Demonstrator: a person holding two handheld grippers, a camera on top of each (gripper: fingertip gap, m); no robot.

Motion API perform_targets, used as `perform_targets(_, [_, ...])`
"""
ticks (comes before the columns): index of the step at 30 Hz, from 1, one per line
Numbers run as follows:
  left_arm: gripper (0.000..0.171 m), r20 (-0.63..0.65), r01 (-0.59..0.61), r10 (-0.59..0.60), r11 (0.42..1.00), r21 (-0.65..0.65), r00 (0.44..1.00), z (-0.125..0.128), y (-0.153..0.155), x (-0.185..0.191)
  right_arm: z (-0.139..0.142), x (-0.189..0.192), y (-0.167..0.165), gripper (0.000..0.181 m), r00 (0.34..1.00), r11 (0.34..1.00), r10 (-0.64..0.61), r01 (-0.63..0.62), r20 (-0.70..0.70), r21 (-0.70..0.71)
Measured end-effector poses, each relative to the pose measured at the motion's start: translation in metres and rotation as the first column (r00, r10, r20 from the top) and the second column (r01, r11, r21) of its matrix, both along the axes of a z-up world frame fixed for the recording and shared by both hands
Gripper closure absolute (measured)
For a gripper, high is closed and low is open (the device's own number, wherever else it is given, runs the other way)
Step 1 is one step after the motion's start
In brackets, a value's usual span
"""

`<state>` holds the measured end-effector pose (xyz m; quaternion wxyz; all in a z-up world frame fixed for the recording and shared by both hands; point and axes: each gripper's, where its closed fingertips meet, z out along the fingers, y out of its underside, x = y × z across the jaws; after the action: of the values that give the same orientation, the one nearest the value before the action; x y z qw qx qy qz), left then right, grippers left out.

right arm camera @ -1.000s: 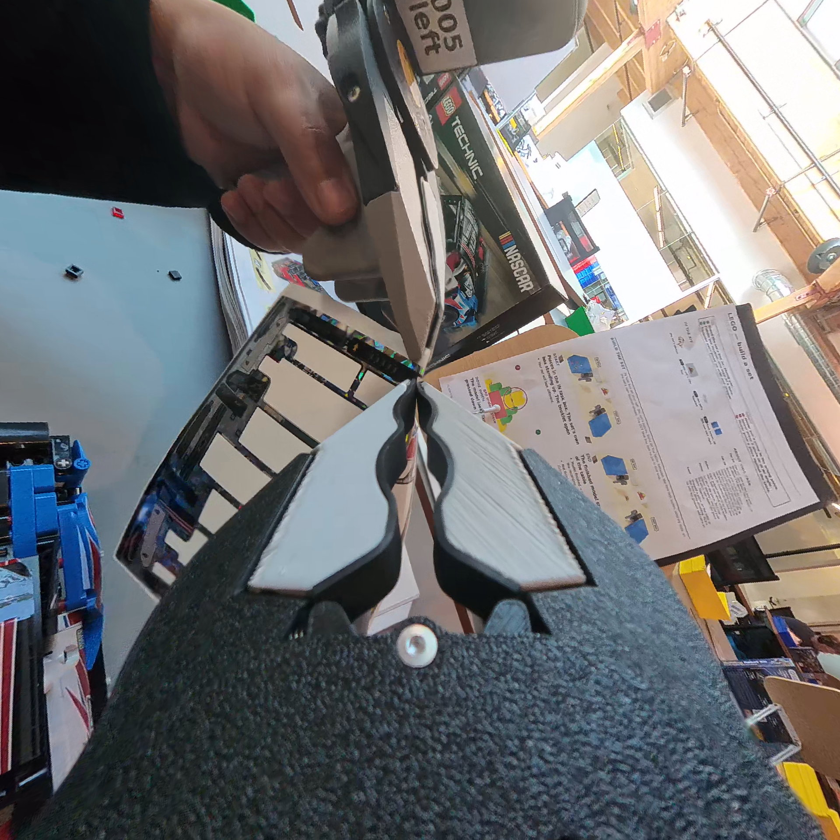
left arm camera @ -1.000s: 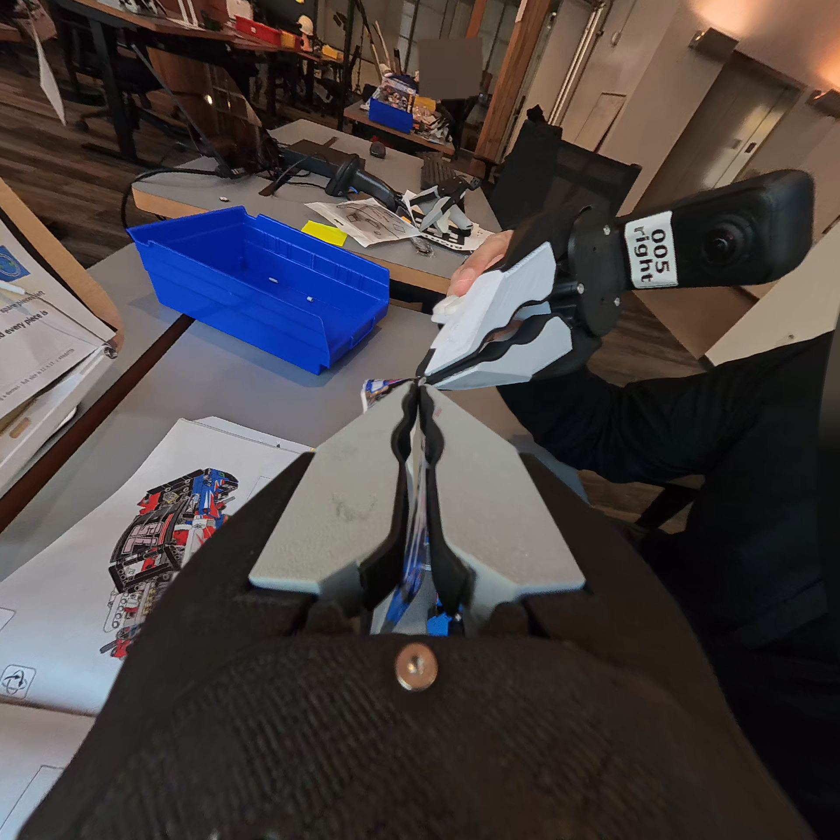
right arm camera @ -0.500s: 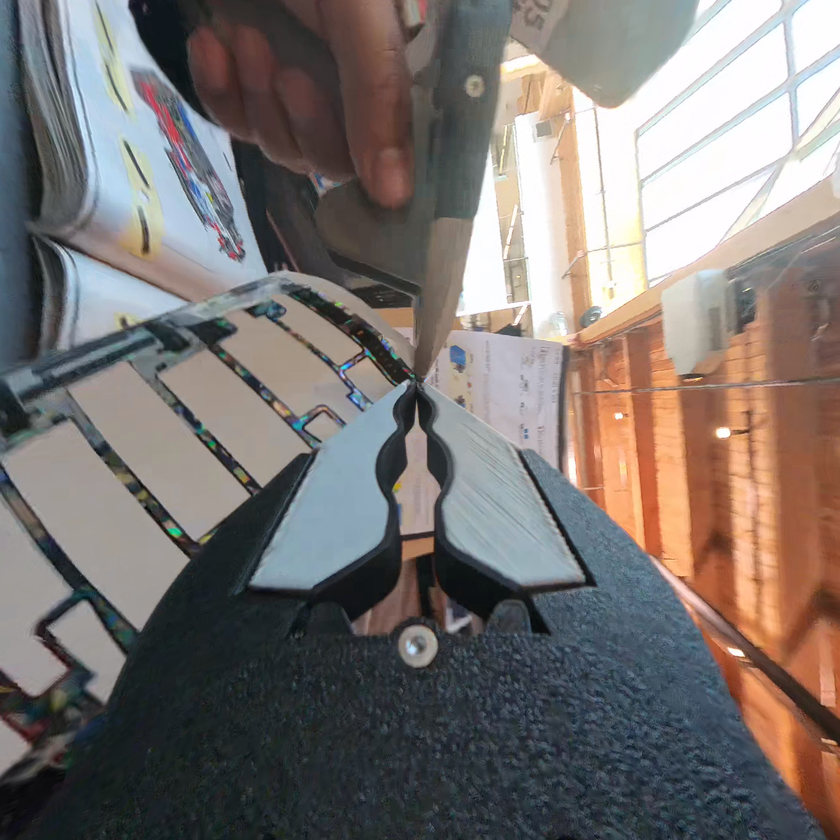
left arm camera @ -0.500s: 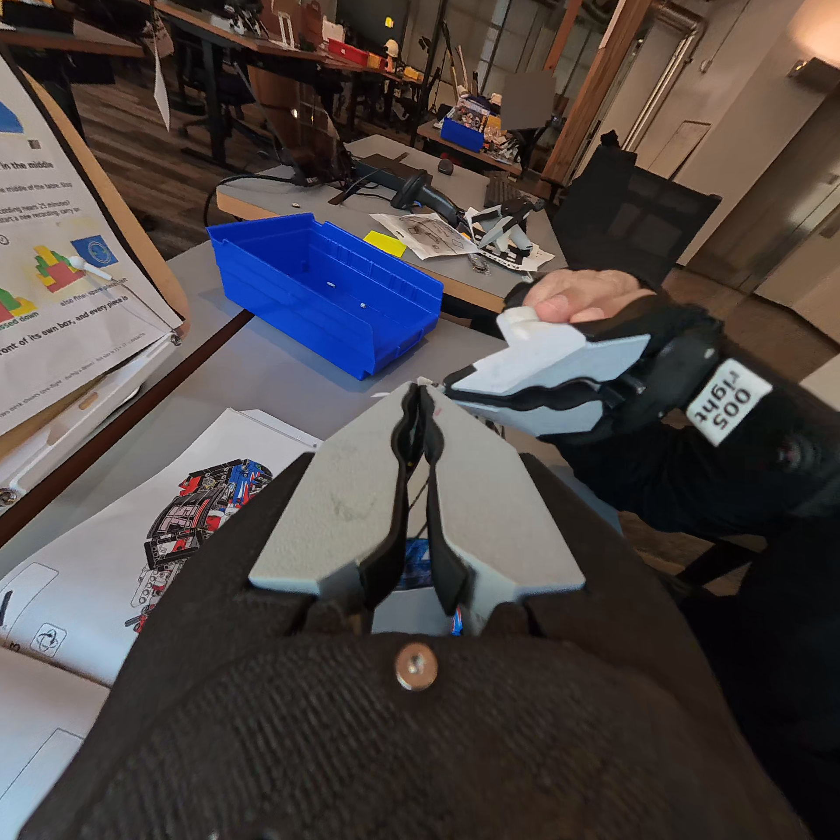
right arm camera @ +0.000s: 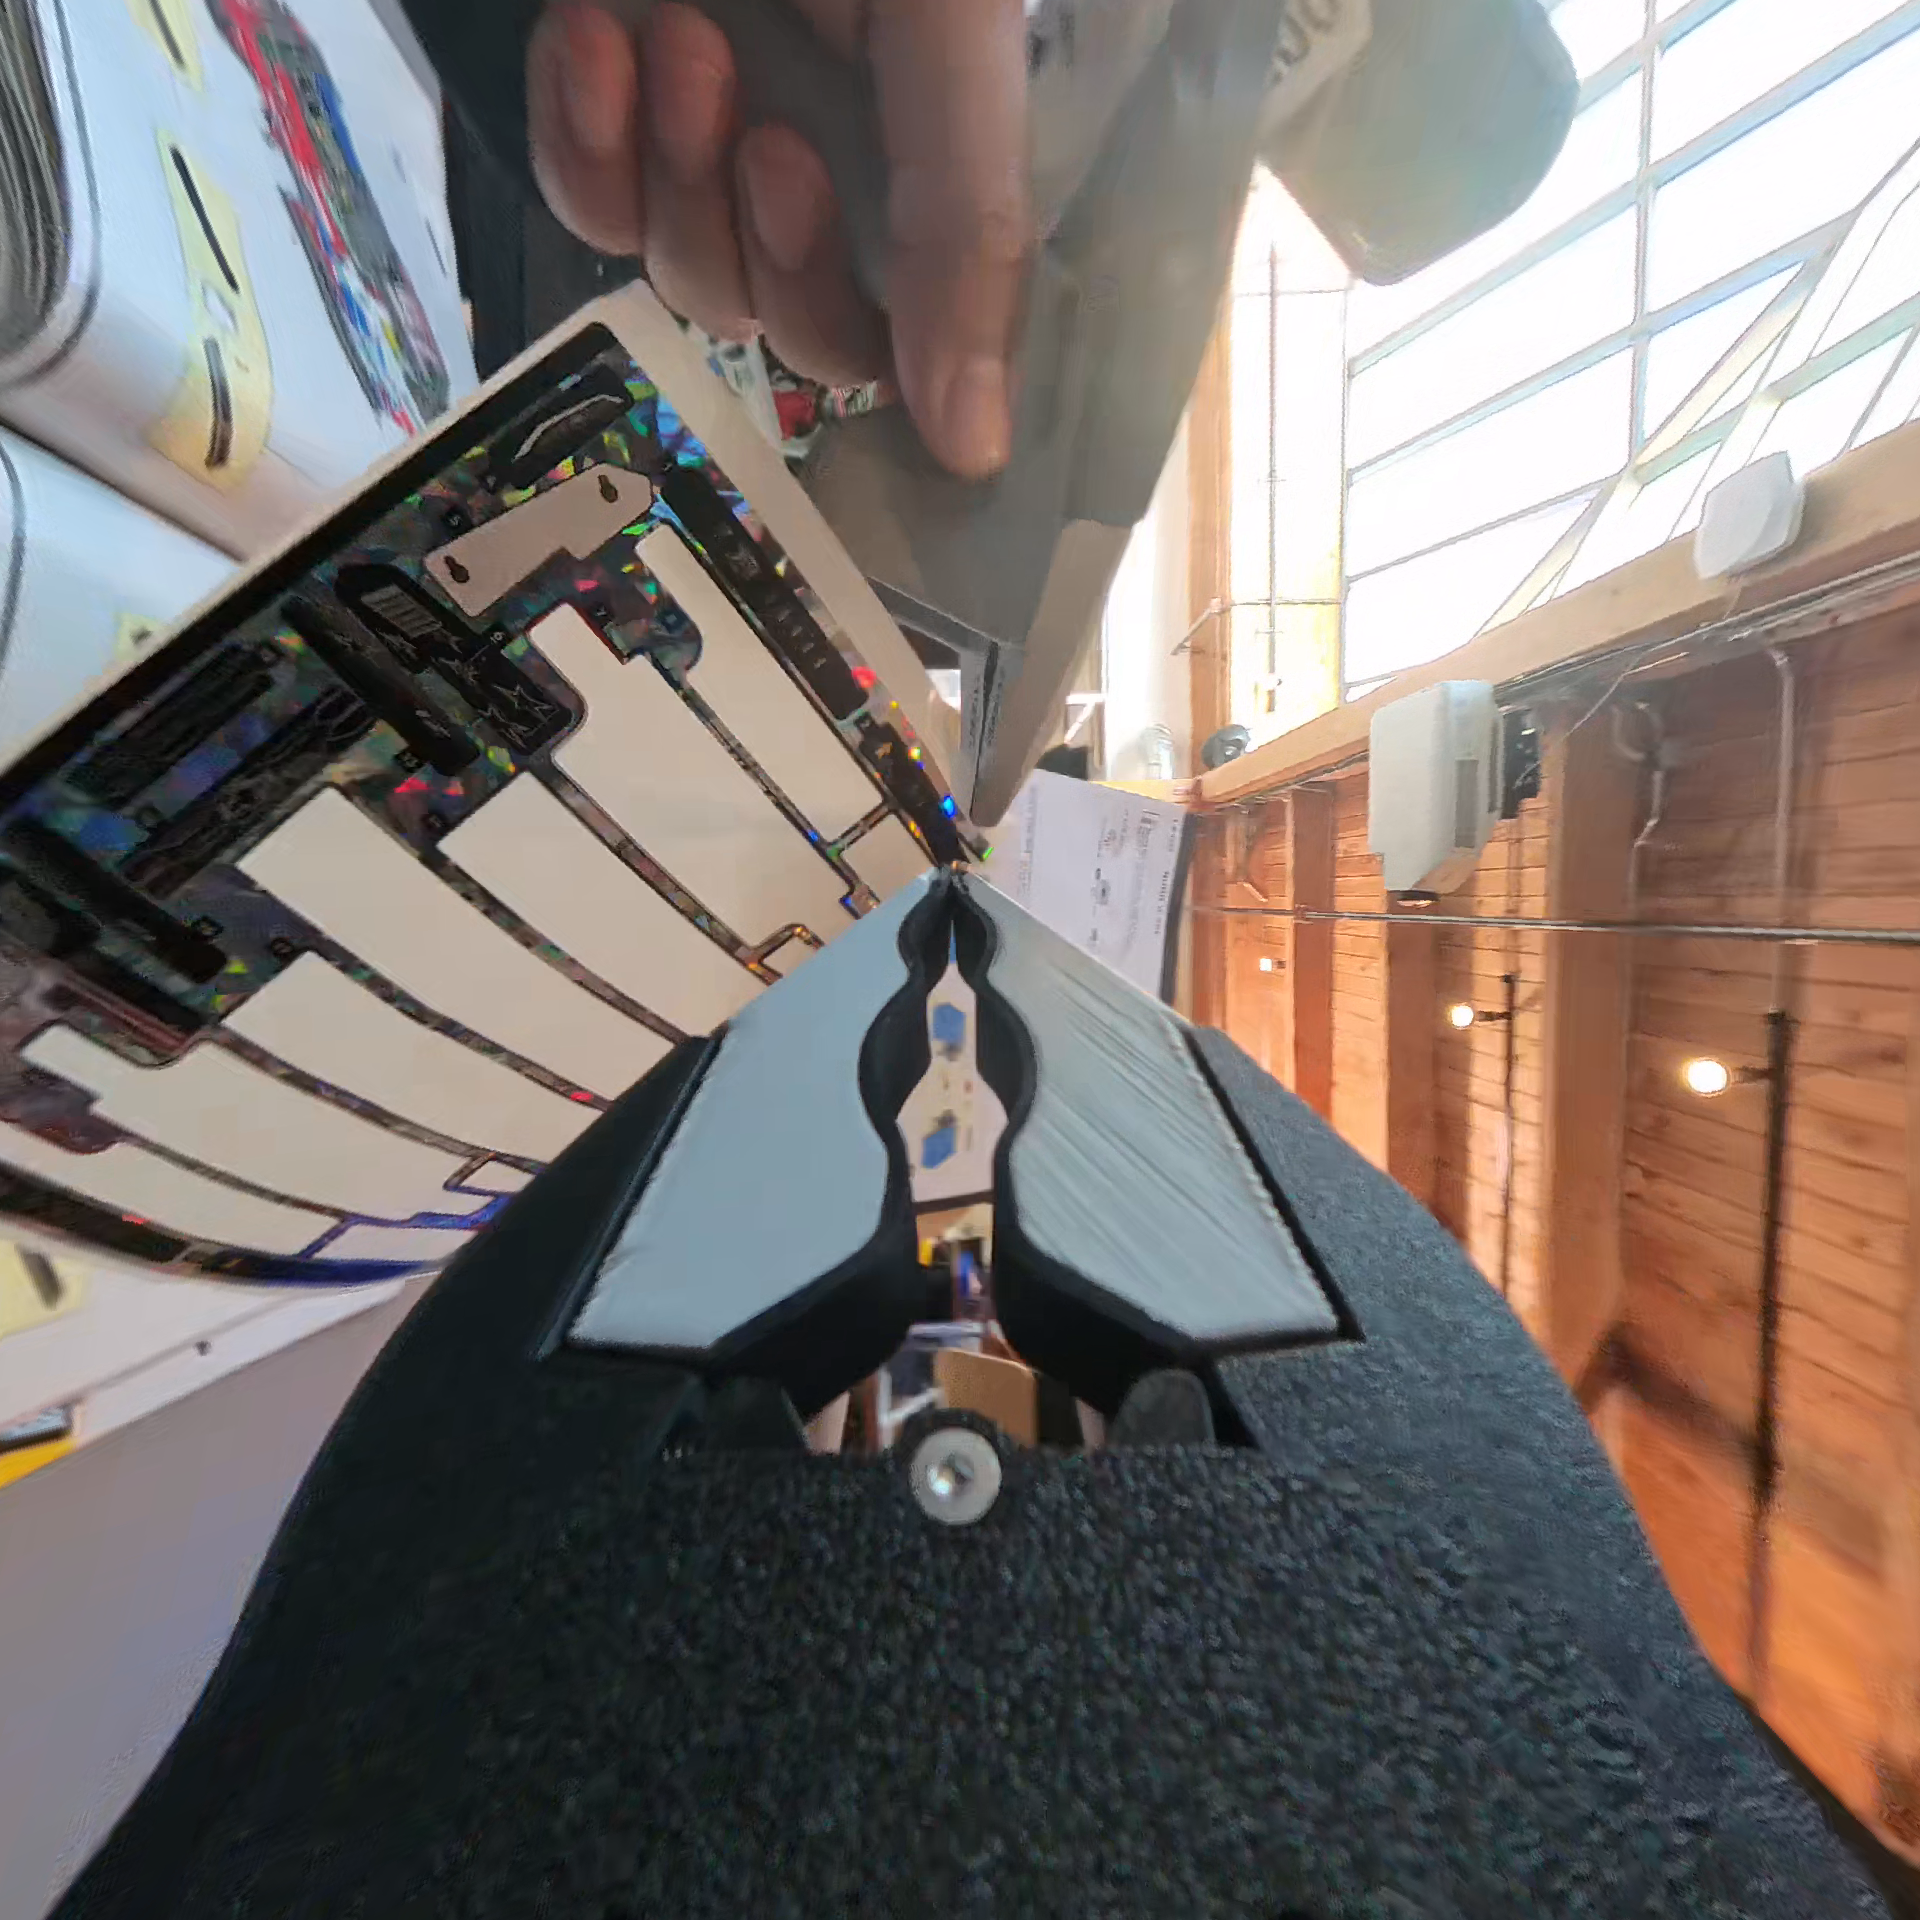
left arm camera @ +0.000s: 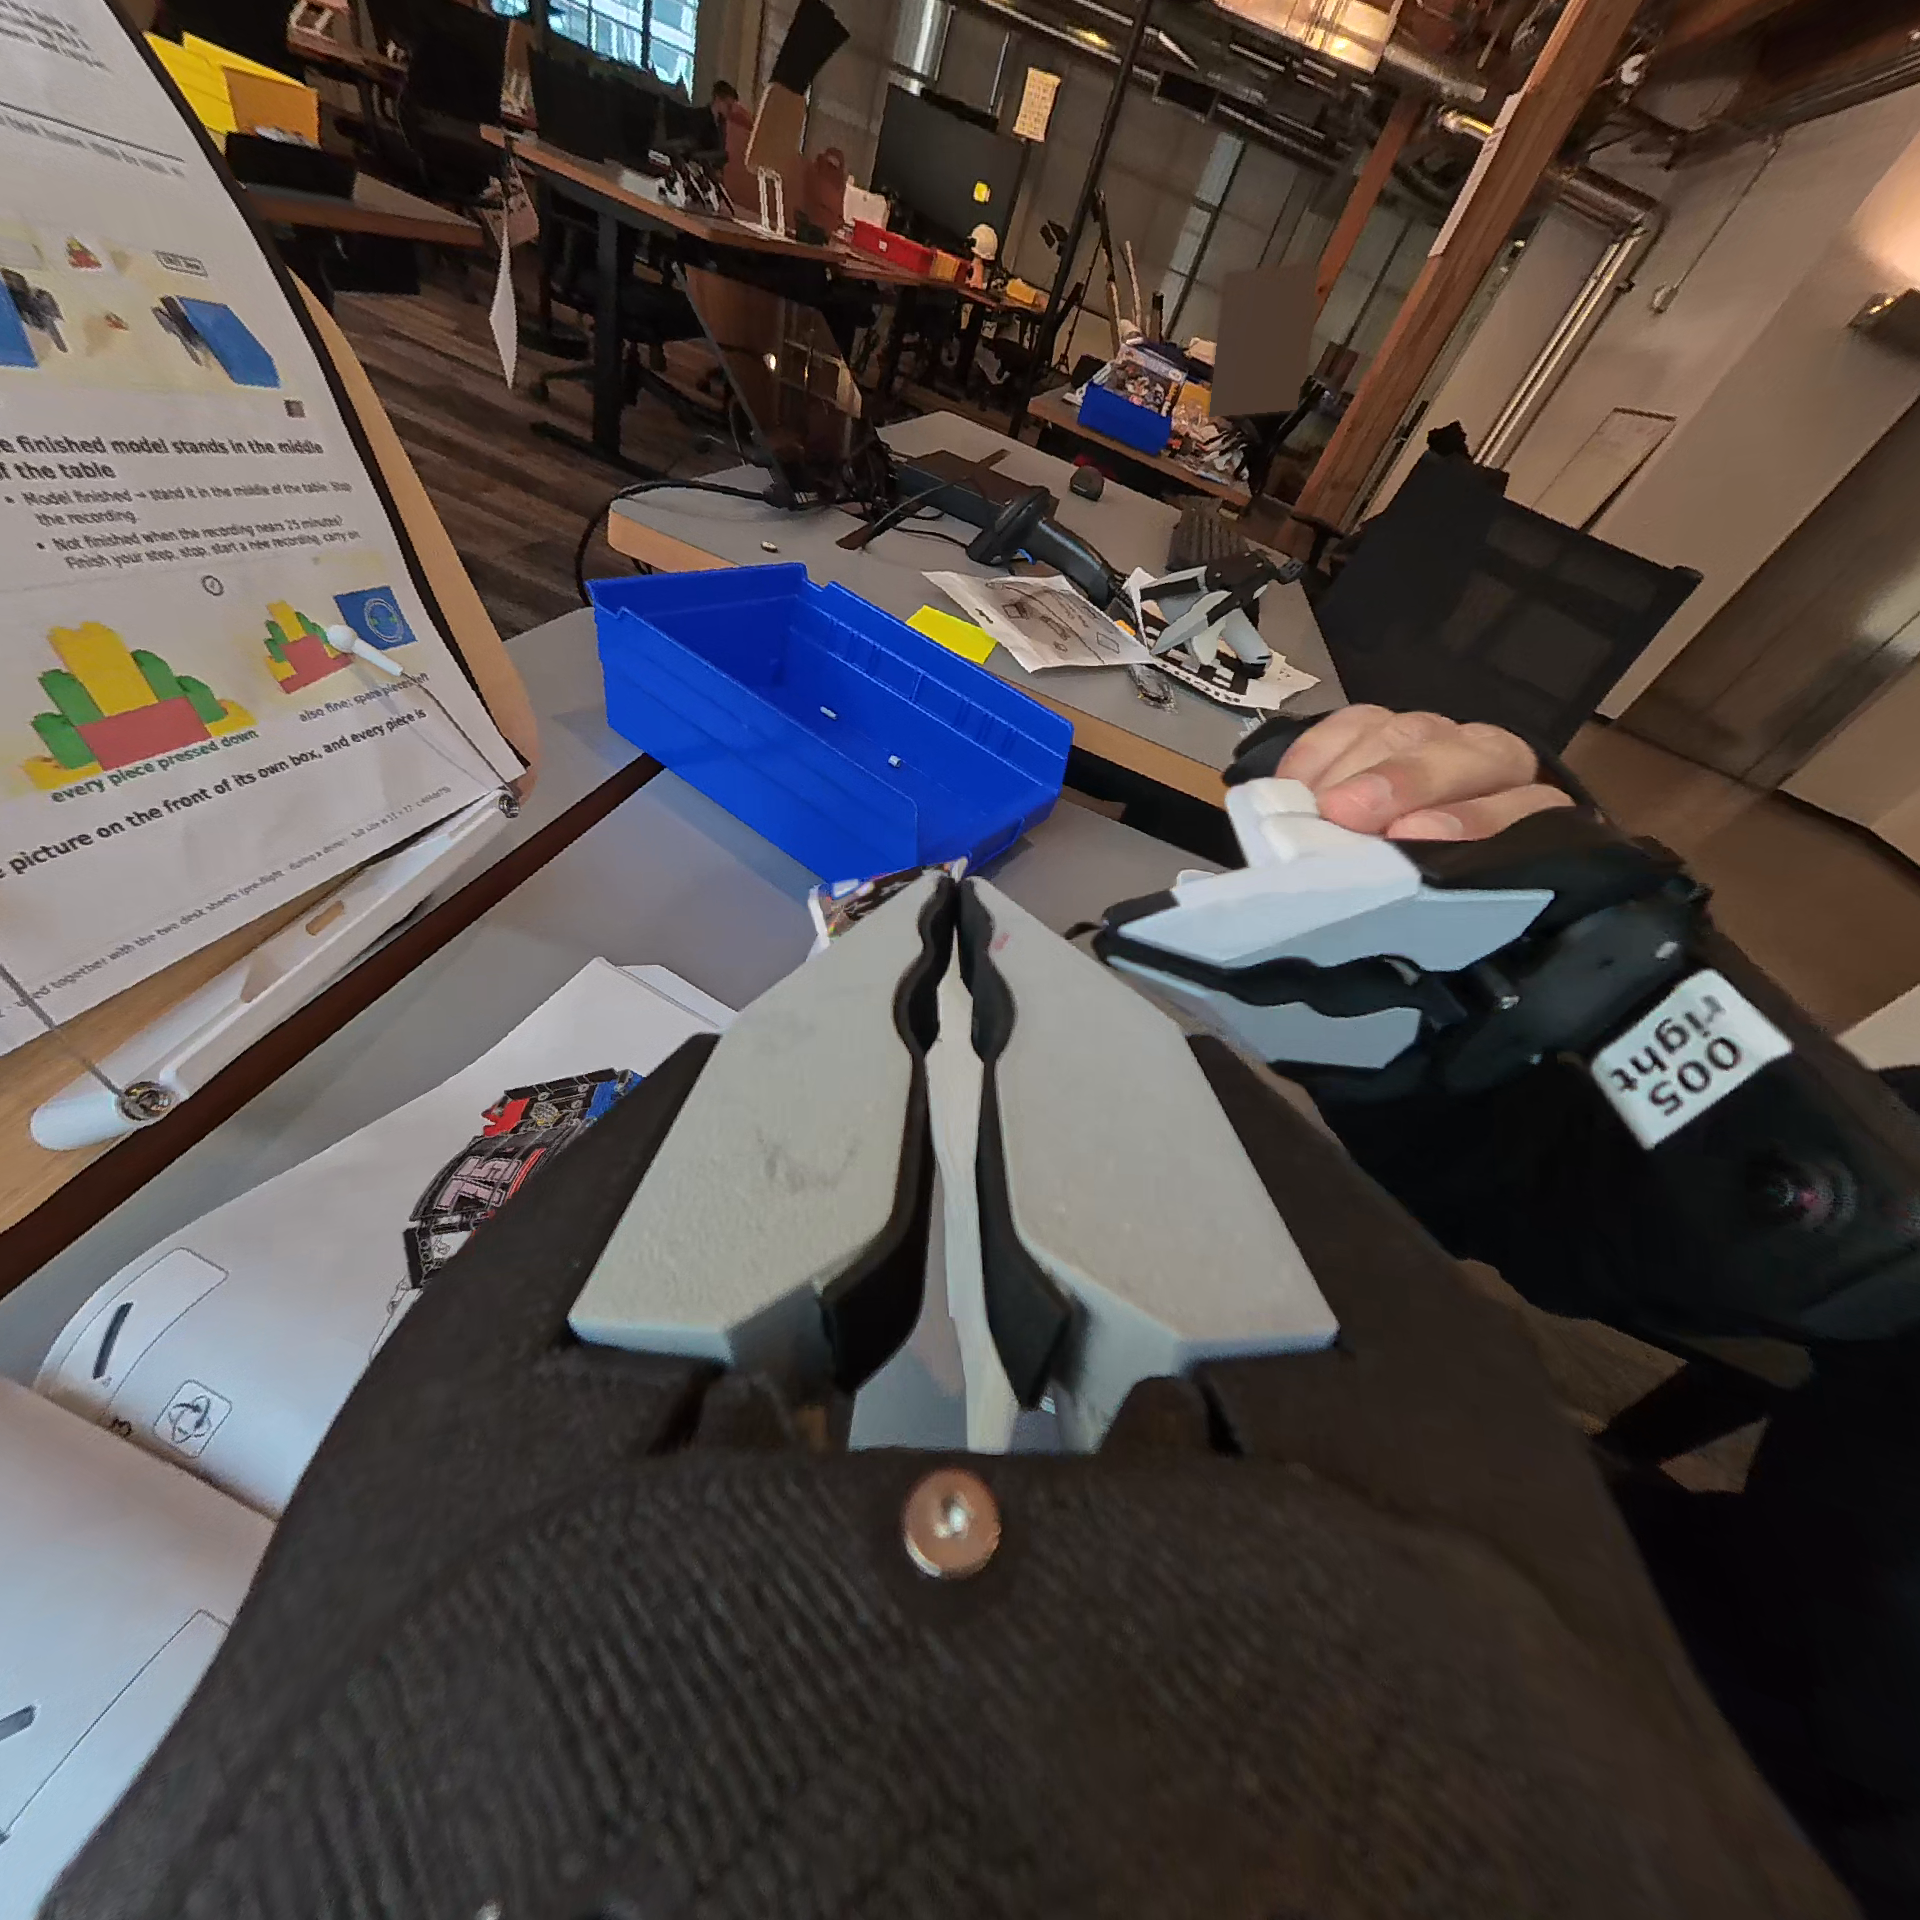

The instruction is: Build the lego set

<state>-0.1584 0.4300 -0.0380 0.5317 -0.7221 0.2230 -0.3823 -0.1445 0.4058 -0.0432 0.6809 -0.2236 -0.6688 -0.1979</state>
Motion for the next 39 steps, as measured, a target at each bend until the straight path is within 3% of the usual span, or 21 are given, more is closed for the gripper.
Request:
perform_targets(5, [0.171,-0.008,-0.064,0.064,0.998,0.020,0.998,0.001,0.007,-0.013,0.016,0.011,-0.014,0.181,0.986,0.966,0.111,-0.136,-0.123,-0.218])
perform_targets(9, [0.171,0.023,-0.083,0.082,0.994,0.069,0.996,0.014,0.004,-0.020,0.038,0.052,-0.026,0.181,0.951,0.873,0.118,-0.237,-0.287,-0.427])
perform_targets(11, [0.171,0.031,-0.044,0.040,0.990,0.136,0.999,0.027,-0.006,-0.014,0.039,0.094,-0.028,0.181,0.941,0.825,0.050,-0.228,-0.335,-0.516])
perform_targets(14, [0.171,-0.057,0.067,-0.054,0.961,0.269,0.997,0.043,-0.033,0.014,0.014,0.180,-0.033,0.181,0.942,0.744,-0.109,-0.134,-0.317,-0.654])
perform_targets(16, [0.171,-0.160,0.095,-0.045,0.943,0.320,0.986,0.037,-0.036,0.042,-0.014,0.241,-0.037,0.181,0.937,0.651,-0.225,-0.060,-0.268,-0.757])
perform_targets(18, [0.171,-0.264,0.211,-0.141,0.942,0.259,0.954,0.021,-0.031,0.096,-0.041,0.292,-0.047,0.181,0.926,0.531,-0.301,-0.035,-0.228,-0.846])
perform_targets(20, [0.171,-0.417,0.327,-0.226,0.926,0.188,0.880,0.001,-0.019,0.155,-0.063,0.327,-0.056,0.181,0.915,0.426,-0.343,-0.051,-0.213,-0.903])
perform_targets(23, [0.171,-0.609,0.557,-0.383,0.822,0.119,0.695,-0.030,-0.019,0.249,-0.082,0.358,-0.067,0.181,0.900,0.362,-0.358,-0.112,-0.249,-0.925])
perform_targets(27, [0.171,-0.740,0.639,-0.501,0.759,-0.127,0.448,-0.105,-0.021,0.355,-0.088,0.388,-0.079,0.181,0.886,0.382,-0.352,-0.157,-0.301,-0.911])
perform_targets(31, [0.171,-0.738,0.627,-0.606,0.707,-0.328,0.298,-0.183,-0.056,0.407,-0.086,0.417,-0.100,0.181,0.876,0.403,-0.331,-0.204,-0.350,-0.892])
perform_targets(33, [0.170,-0.724,0.569,-0.627,0.720,-0.398,0.287,-0.210,-0.072,0.416,-0.091,0.431,-0.107,0.181,0.874,0.409,-0.338,-0.198,-0.349,-0.891])
perform_targets(35, [0.164,-0.693,0.551,-0.648,0.720,-0.422,0.316,-0.222,-0.087,0.424,-0.099,0.442,-0.109,0.181,0.868,0.405,-0.355,-0.193,-0.348,-0.894])
perform_targets(37, [0.150,-0.650,0.531,-0.651,0.737,-0.418,0.392,-0.218,-0.094,0.426,-0.106,0.448,-0.108,0.181,0.854,0.375,-0.382,-0.207,-0.354,-0.904])
perform_targets(39, [0.115,-0.566,0.496,-0.634,0.770,-0.401,0.527,-0.198,-0.097,0.425,-0.110,0.447,-0.110,0.181,0.845,0.345,-0.396,-0.225,-0.359,-0.911])
